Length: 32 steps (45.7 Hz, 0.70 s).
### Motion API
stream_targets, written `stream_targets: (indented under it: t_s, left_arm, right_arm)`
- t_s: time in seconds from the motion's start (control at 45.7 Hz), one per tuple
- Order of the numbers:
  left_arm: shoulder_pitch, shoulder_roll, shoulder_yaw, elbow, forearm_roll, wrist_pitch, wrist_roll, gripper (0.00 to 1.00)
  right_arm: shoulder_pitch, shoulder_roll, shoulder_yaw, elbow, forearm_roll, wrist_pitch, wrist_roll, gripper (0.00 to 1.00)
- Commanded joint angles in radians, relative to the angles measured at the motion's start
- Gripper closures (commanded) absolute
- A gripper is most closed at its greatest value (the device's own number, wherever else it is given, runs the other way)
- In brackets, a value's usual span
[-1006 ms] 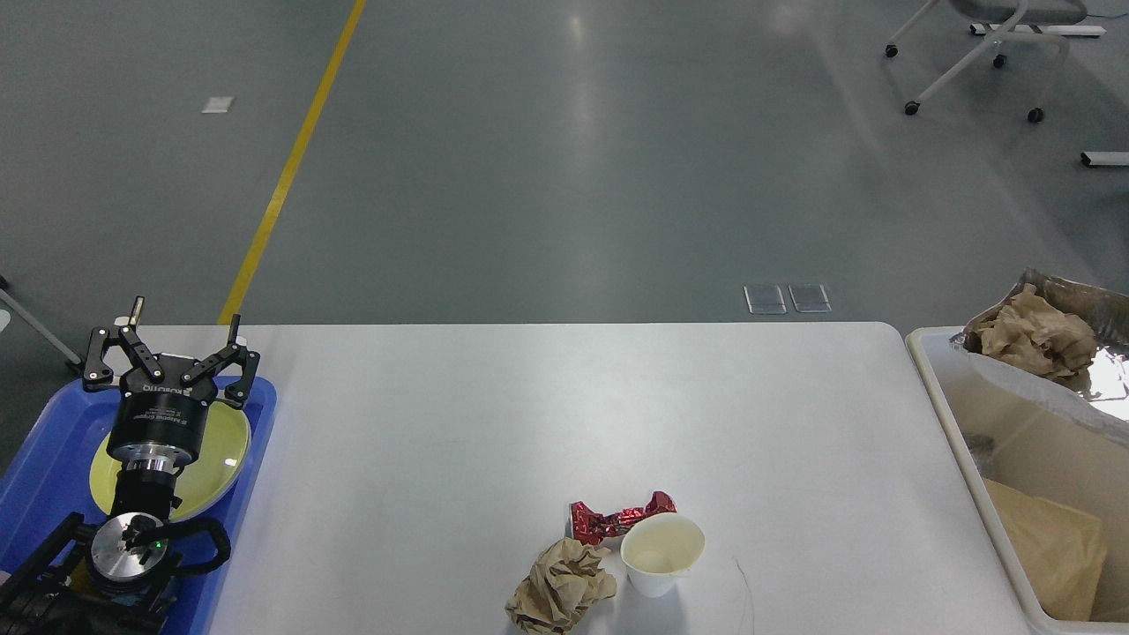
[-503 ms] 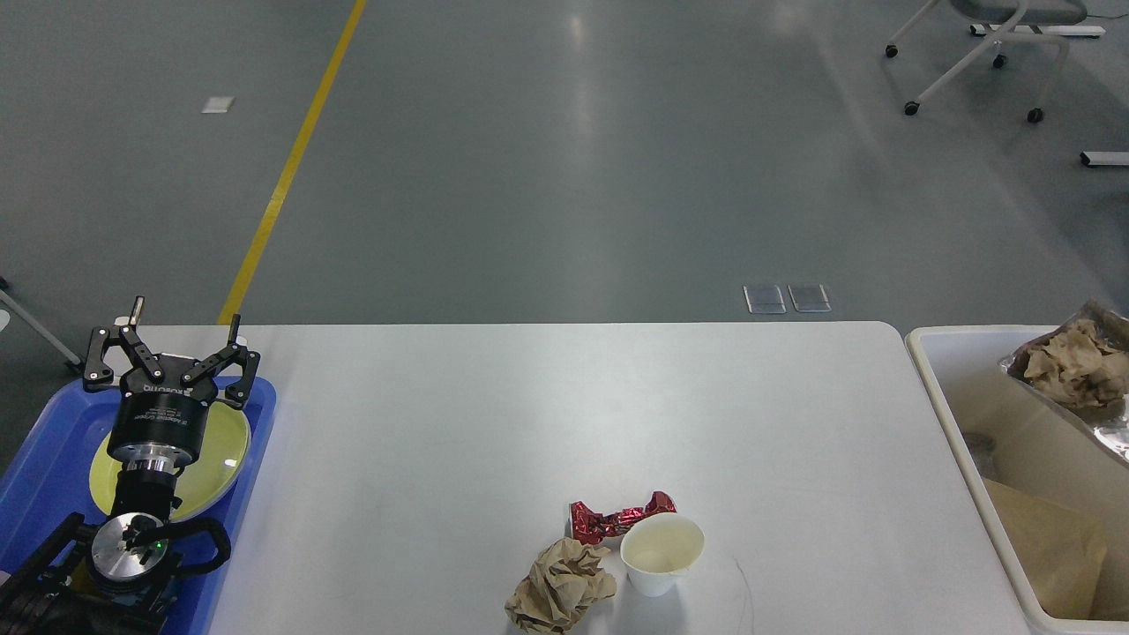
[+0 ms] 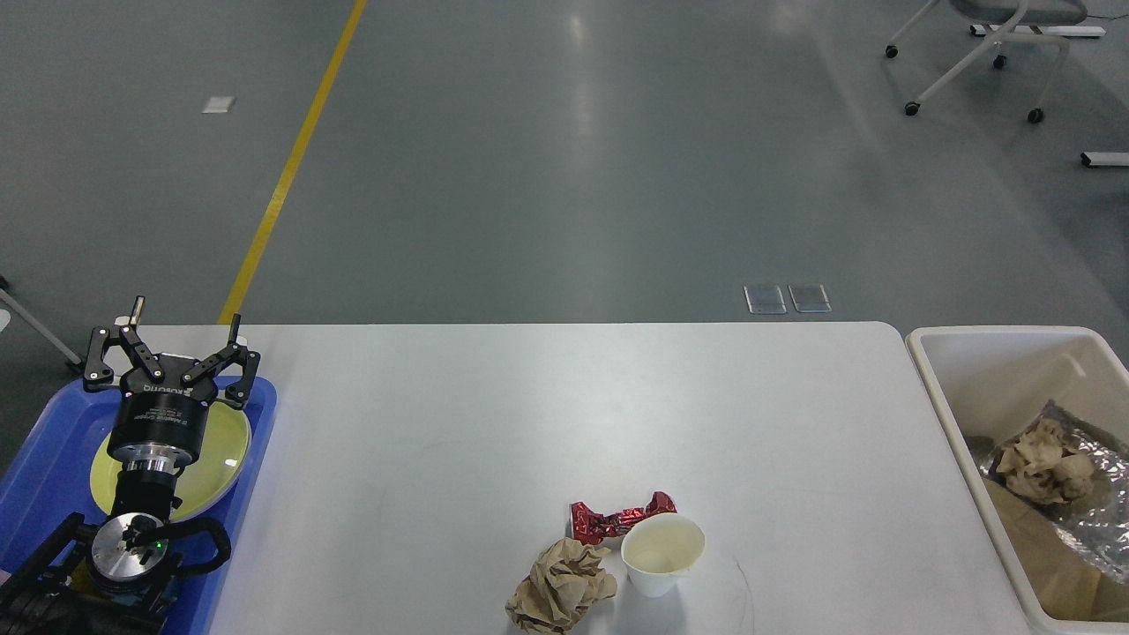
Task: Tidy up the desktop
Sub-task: 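Lift the foil tray with crumpled paper and drop it into the bin, then raise the right gripper out of the bin toward the crumpled paper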
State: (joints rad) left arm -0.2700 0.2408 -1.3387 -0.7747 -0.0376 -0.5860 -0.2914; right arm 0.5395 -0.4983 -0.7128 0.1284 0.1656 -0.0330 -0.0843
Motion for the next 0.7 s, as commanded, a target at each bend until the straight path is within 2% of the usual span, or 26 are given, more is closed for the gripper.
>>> stream_targets:
  t_s: [0.0, 0.131, 0.153, 0.197, 0.219, 0.241, 0.328, 0.678]
  left_arm:
    - [0.000, 0.000, 0.001, 0.000, 0.001, 0.000, 0.000, 0.04]
    - [0.000, 0.000, 0.001, 0.000, 0.001, 0.000, 0.000, 0.04]
    - [0.000, 0.000, 0.000, 0.000, -0.001, 0.000, 0.000, 0.04]
    - [0.000, 0.000, 0.000, 0.000, -0.001, 0.000, 0.000, 0.04]
    - [0.000, 0.000, 0.000, 0.000, 0.001, 0.000, 0.000, 0.04]
    - [0.000, 0.000, 0.000, 0.000, 0.001, 0.000, 0.000, 0.04]
    - [0.000, 0.000, 0.001, 0.000, 0.001, 0.000, 0.000, 0.04]
    - [0.000, 0.000, 0.000, 0.000, -0.001, 0.000, 0.000, 0.04]
  right_arm:
    - [-0.010, 0.012, 0.010, 0.000, 0.003, -0.024, 0.000, 1.00]
    - [-0.012, 0.035, 0.013, 0.002, 0.003, -0.091, 0.002, 1.00]
    - [-0.012, 0.037, 0.013, 0.002, 0.003, -0.102, 0.002, 0.91]
    - [-0.012, 0.037, 0.013, 0.002, 0.003, -0.119, 0.003, 0.48]
    - [-0.012, 0.037, 0.012, 0.002, 0.005, -0.123, 0.003, 0.30]
    - [-0.010, 0.038, 0.010, 0.002, 0.005, -0.123, 0.003, 0.21]
    - [-0.010, 0.049, 0.010, 0.004, 0.005, -0.130, 0.003, 0.00]
    - [0.022, 0.046, -0.004, 0.023, -0.017, -0.116, 0.003, 0.00]
